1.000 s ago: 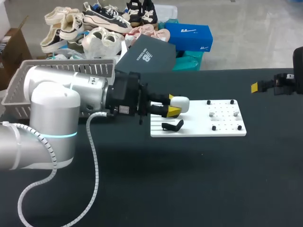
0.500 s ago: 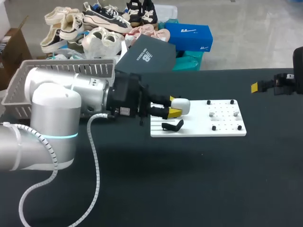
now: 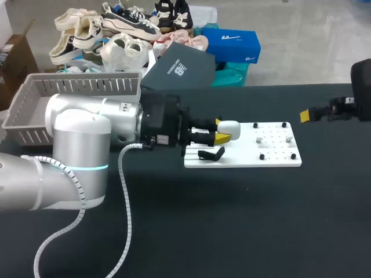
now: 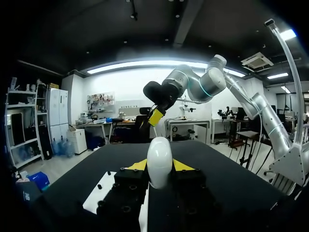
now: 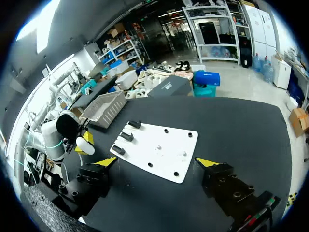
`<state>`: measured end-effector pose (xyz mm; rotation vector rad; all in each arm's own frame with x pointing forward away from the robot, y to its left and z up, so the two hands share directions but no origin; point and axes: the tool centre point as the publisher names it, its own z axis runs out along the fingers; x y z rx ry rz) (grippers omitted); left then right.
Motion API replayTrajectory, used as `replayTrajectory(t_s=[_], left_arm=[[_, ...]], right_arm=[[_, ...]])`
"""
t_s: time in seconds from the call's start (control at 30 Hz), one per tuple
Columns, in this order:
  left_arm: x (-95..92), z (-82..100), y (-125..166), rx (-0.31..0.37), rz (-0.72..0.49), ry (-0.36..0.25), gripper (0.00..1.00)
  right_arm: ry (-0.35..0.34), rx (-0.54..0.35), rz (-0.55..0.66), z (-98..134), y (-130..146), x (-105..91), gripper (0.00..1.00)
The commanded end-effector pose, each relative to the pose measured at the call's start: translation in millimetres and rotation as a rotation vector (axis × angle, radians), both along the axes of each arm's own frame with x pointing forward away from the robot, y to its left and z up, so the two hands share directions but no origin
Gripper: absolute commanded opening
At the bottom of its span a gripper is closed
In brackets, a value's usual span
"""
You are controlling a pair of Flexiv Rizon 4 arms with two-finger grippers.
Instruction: Pick up each earbud case from the left stands, insert the matching earbuds, close the lid, and place the case in the box.
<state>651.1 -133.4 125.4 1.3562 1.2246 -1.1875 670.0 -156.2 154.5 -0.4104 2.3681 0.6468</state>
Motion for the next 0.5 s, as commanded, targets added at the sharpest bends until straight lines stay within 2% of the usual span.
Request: replayTrajectory(t_s=[0.03, 0.23, 0.5], left_arm=[[12.2, -6.3, -10.1, 0.012, -0.035, 0.009, 0.0], [14.9, -10.0, -16.3, 0.025, -0.041, 0.016, 0.0], [15.7, -17.7, -19.2, 0.047, -0.005, 0.016, 0.0]], right_arm=[[-0.01, 0.015, 0.081, 12.7, 6.9, -25.3, 1.0], [-0.016, -0.002, 0.17, 17.0, 29.5, -47.3, 1.0], [-0.019, -0.014, 0.215, 15.8, 55.7, -56.9, 1.0]])
